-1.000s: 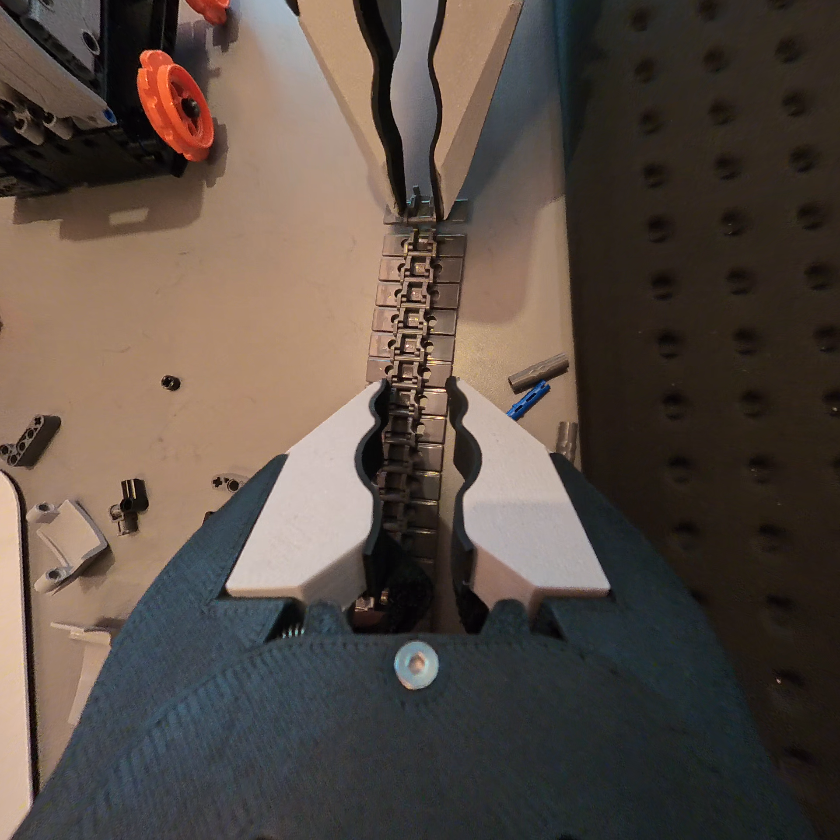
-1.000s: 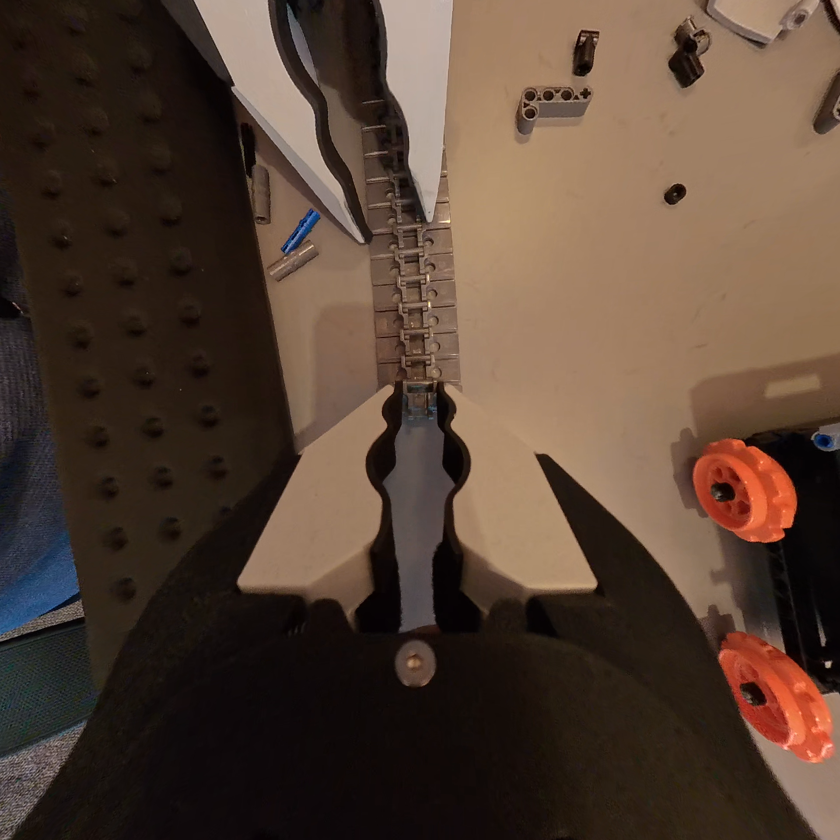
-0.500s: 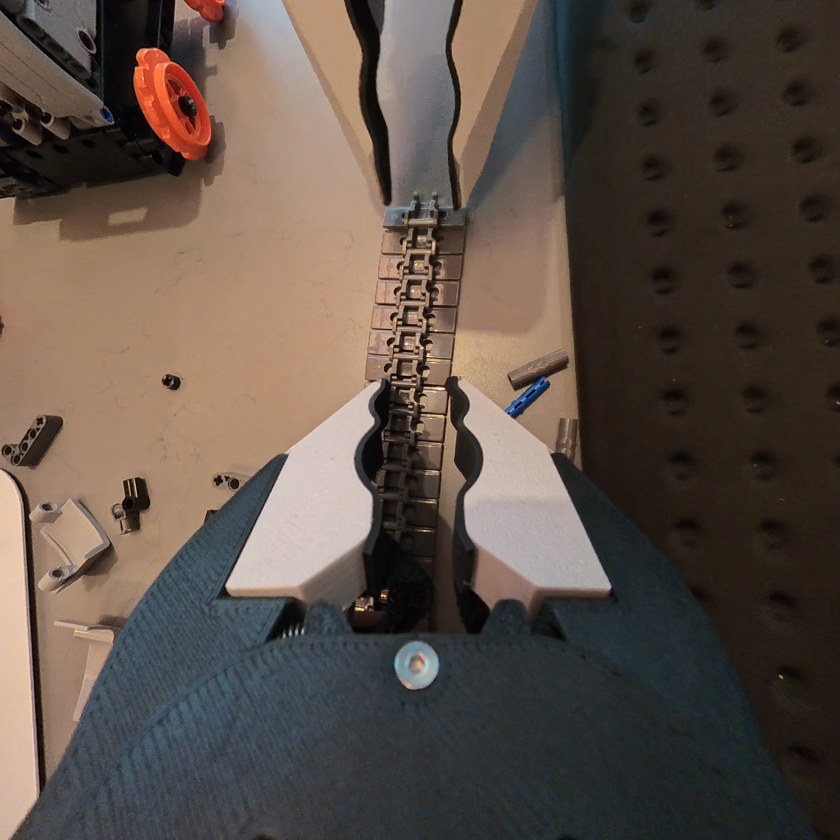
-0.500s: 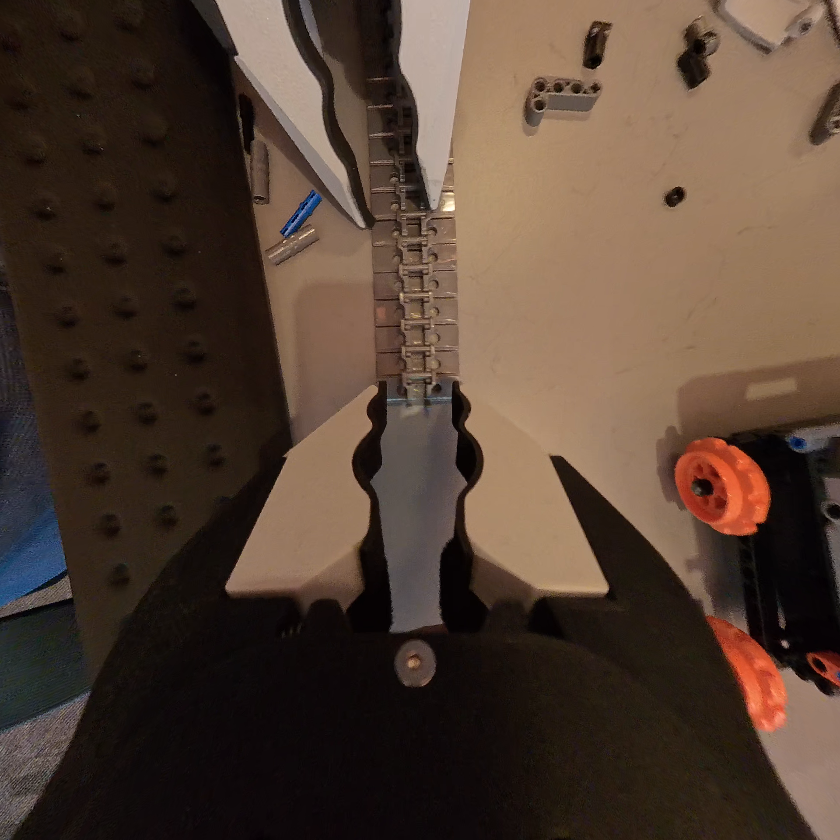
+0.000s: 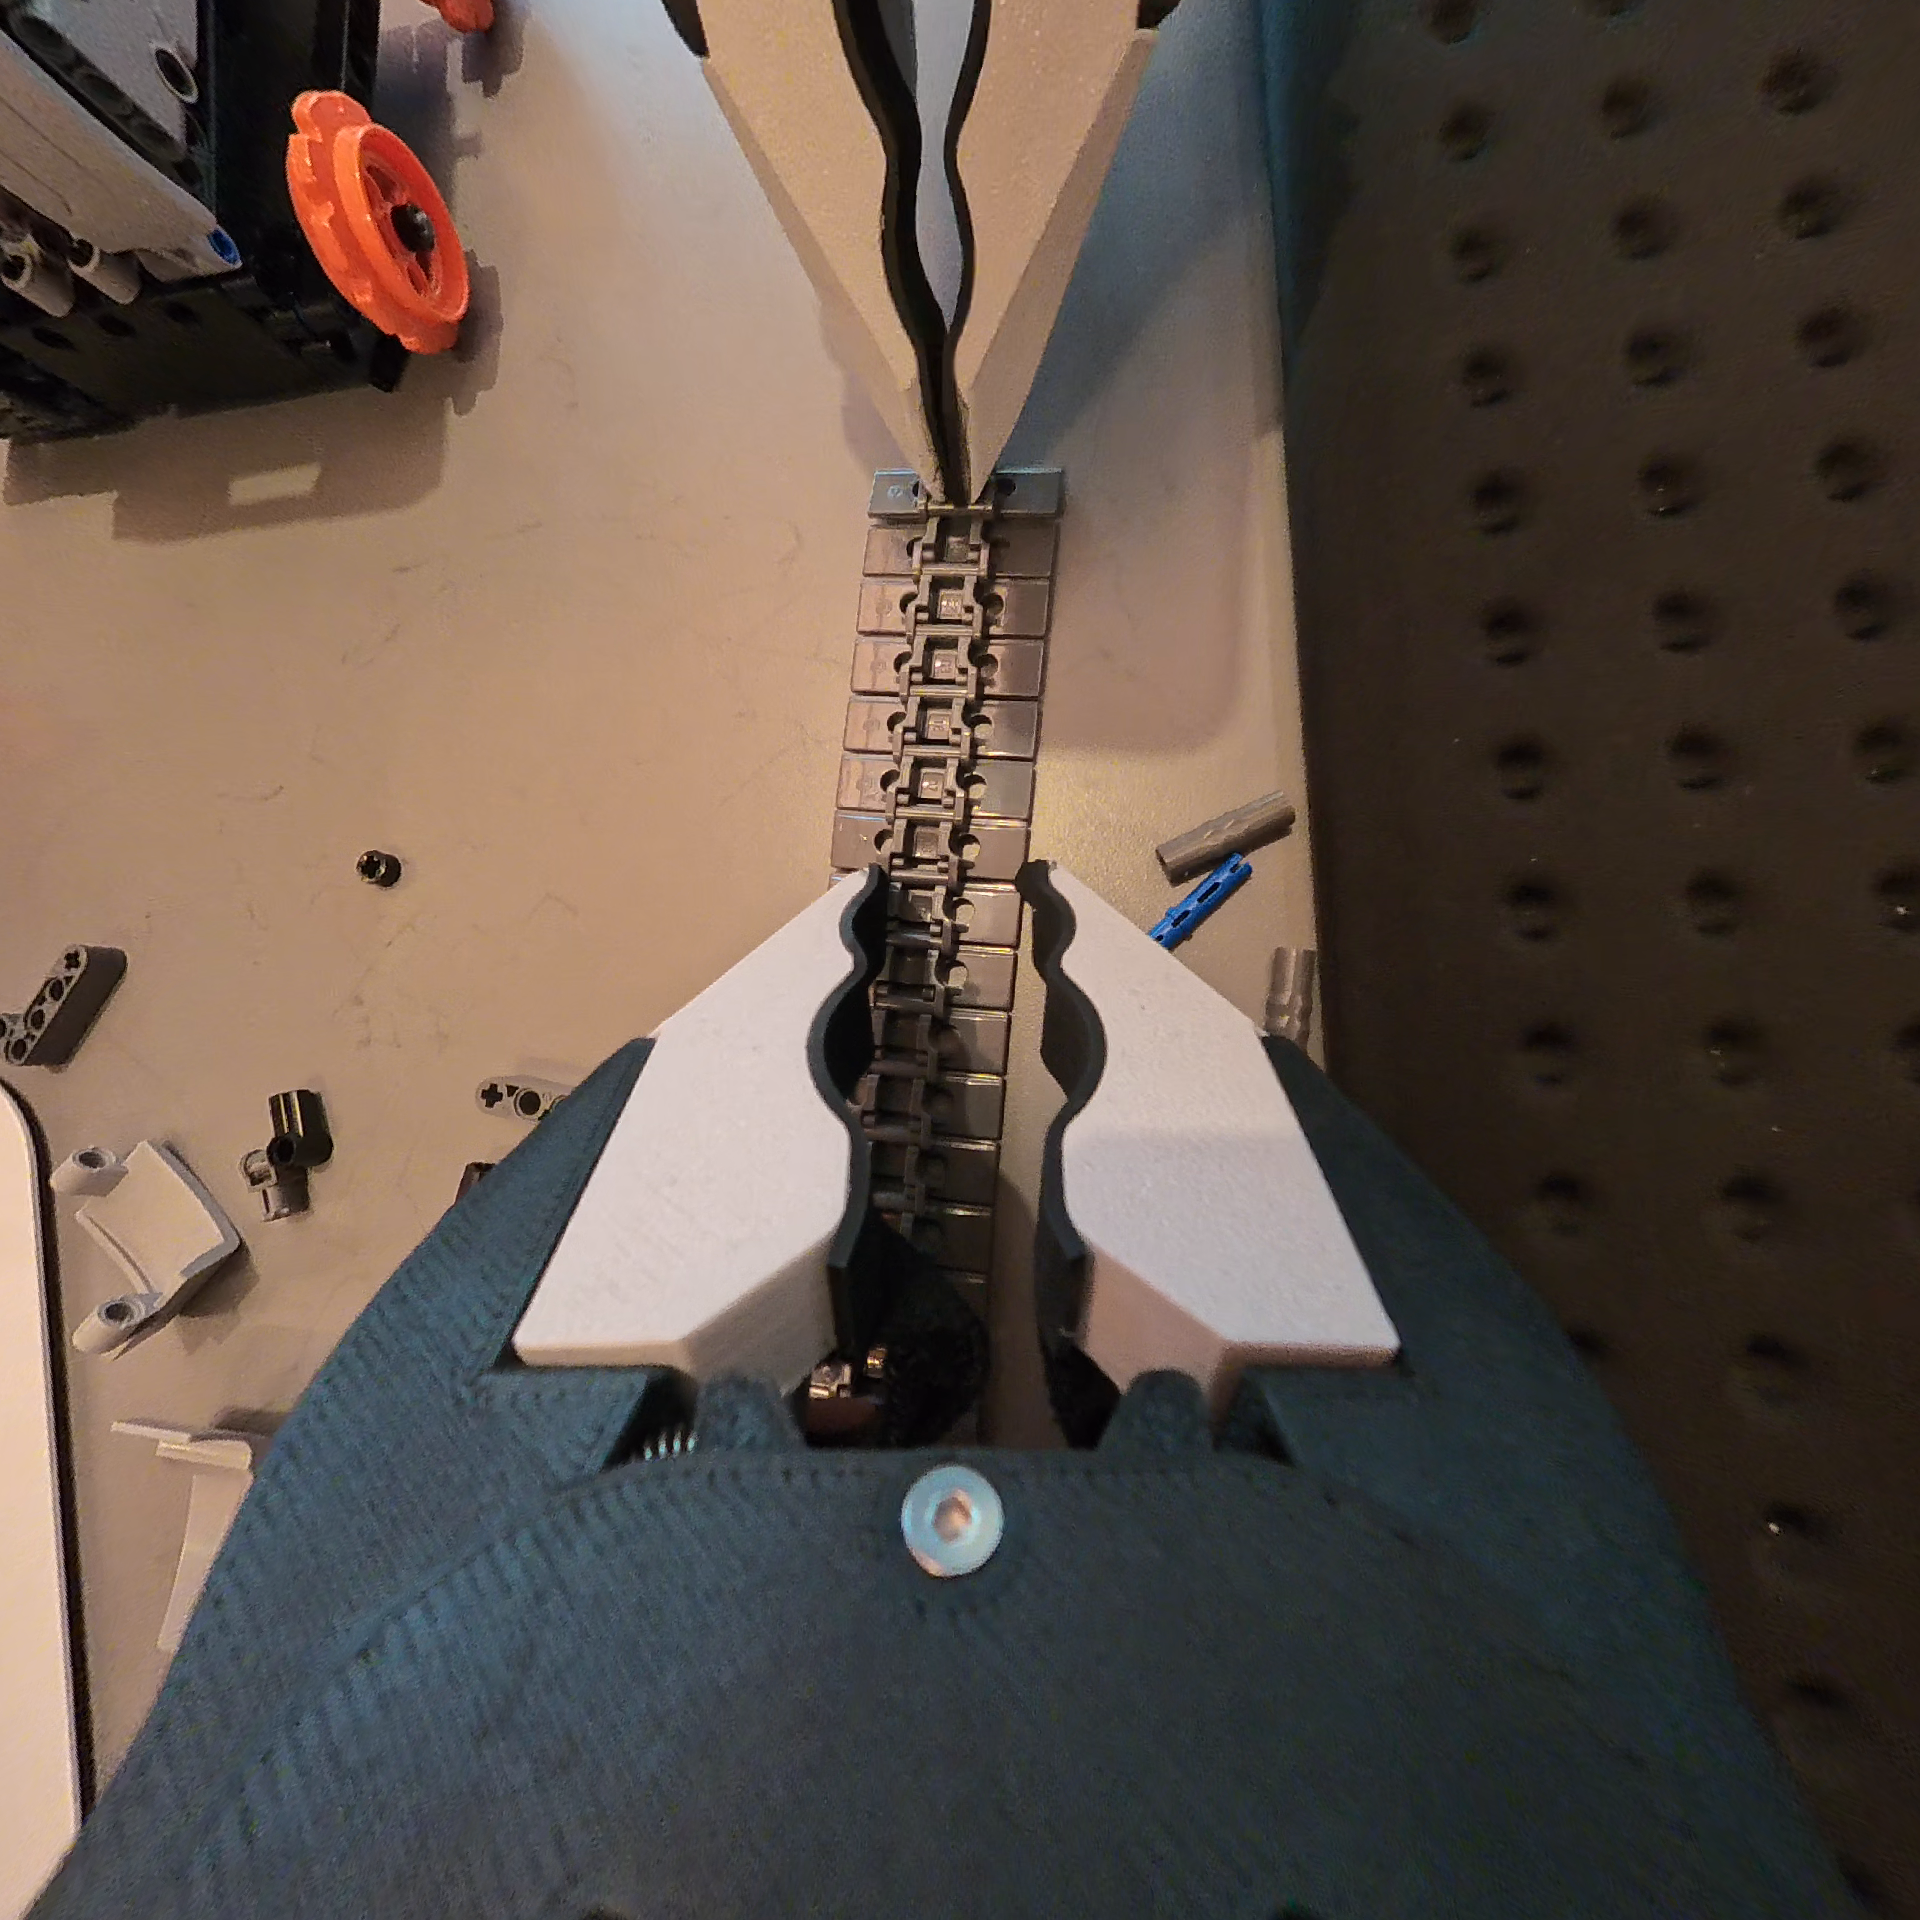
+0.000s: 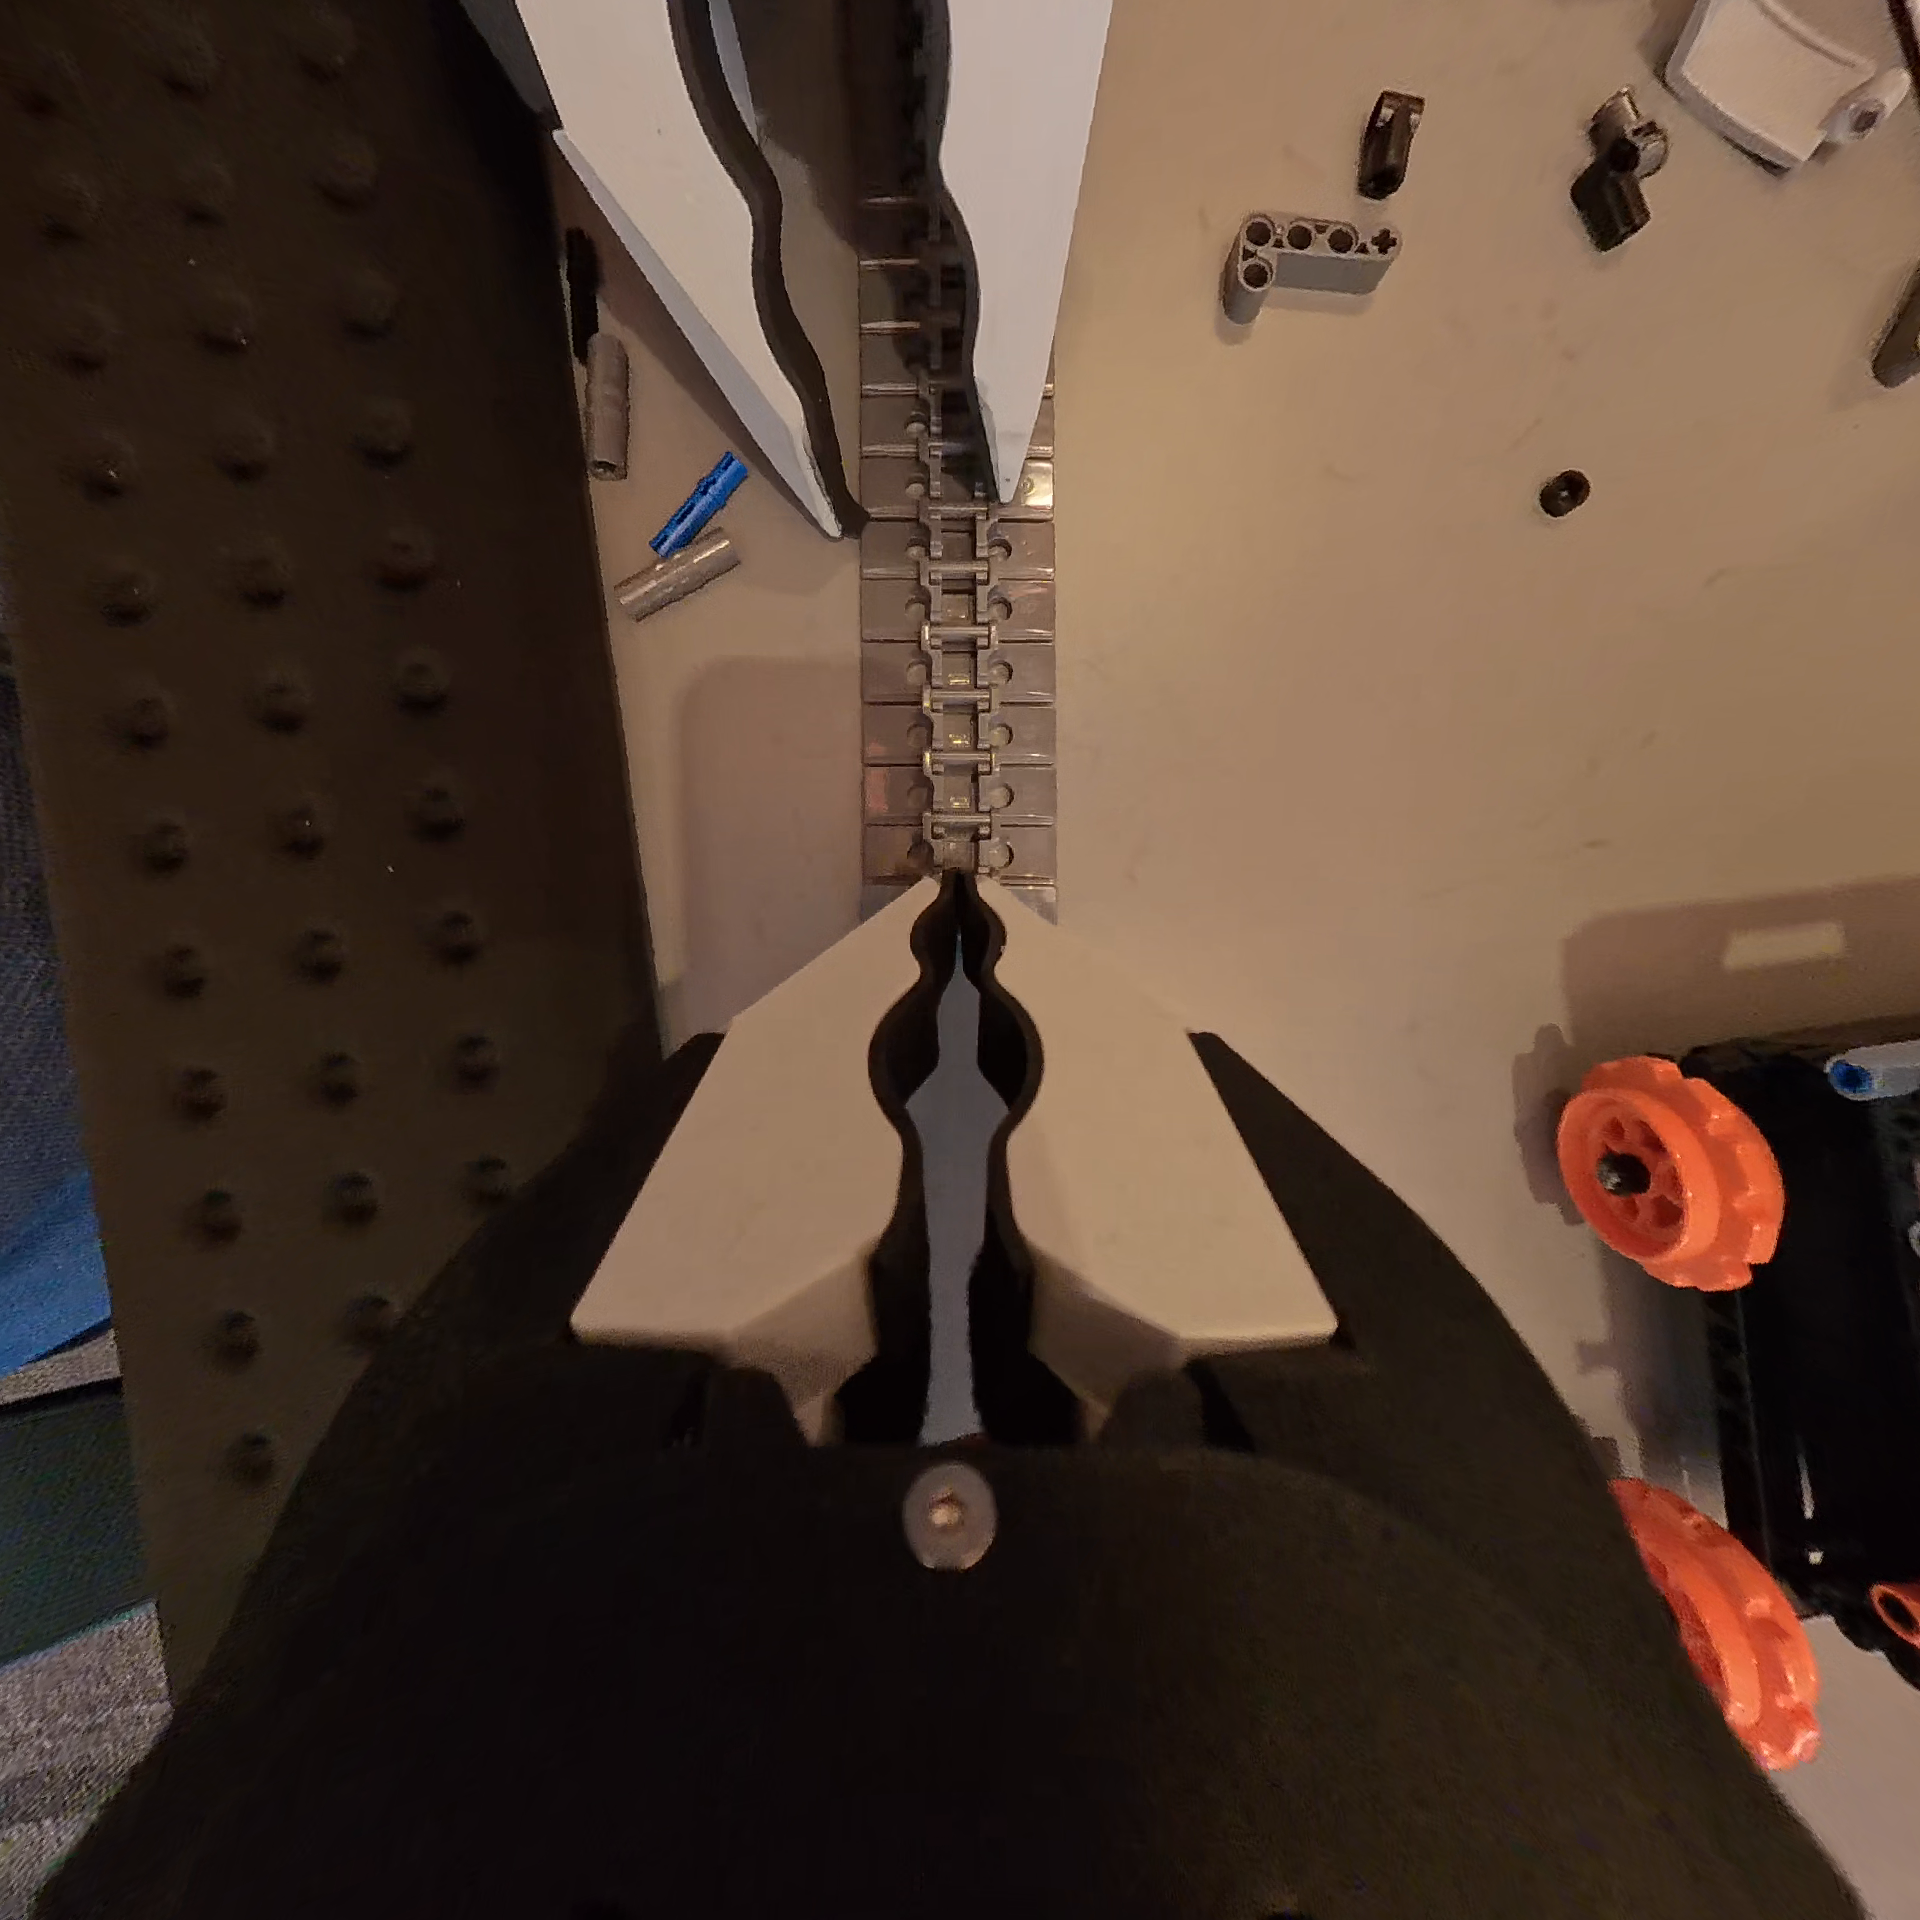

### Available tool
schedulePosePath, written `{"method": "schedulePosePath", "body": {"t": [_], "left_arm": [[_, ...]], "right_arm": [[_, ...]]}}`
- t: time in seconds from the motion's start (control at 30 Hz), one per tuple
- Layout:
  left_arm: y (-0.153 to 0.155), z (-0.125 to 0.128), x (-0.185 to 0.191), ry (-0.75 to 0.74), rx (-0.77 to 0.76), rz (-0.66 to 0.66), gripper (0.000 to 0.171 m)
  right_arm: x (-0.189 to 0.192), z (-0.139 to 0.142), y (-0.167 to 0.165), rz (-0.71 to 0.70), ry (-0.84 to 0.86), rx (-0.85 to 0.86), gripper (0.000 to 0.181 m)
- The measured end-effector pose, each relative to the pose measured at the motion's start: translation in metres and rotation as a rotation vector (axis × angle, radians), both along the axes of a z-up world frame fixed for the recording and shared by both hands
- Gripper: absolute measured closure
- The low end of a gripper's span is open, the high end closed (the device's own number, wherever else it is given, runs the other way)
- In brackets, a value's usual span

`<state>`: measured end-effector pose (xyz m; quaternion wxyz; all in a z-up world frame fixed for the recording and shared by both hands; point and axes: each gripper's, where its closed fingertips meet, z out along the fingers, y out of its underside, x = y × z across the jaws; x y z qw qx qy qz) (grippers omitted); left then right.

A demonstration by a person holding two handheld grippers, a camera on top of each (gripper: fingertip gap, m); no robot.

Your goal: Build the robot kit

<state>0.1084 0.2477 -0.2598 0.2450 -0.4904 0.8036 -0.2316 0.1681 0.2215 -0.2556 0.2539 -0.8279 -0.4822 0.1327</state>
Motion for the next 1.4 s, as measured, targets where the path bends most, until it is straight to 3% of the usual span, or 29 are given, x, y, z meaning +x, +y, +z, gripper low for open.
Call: {"method": "schedulePosePath", "body": {"t": [0.6, 0.73, 0.77, 0.93, 1.03, 1.23, 1.4], "left_arm": [[-0.001, -0.001, -0.004, 0.017, -0.002, -0.020, 0.144], [0.010, 0.010, -0.013, -0.006, 0.039, 0.002, 0.140], [0.017, 0.017, -0.018, -0.020, 0.041, 0.023, 0.140], [0.088, 0.056, -0.064, -0.103, 0.141, 0.256, 0.146], [0.126, 0.053, -0.101, -0.046, 0.196, 0.404, 0.148], [0.121, 0.029, -0.122, 0.065, 0.146, 0.398, 0.151], [0.113, 0.019, -0.117, 0.092, 0.129, 0.362, 0.155]], "right_arm": [[-0.001, -0.004, 0.000, 0.165, -0.314, -0.292, 0.181], [0.004, -0.002, 0.006, 0.172, -0.318, -0.200, 0.180], [0.005, 0.000, 0.008, 0.154, -0.308, -0.176, 0.163], [-0.017, 0.029, 0.023, 0.158, -0.164, -0.029, 0.163], [-0.037, 0.041, 0.043, 0.167, -0.150, 0.076, 0.162], [-0.091, 0.053, 0.084, 0.198, -0.023, 0.183, 0.172], [-0.120, 0.025, 0.118, 0.227, -0.029, 0.154, 0.179]]}}
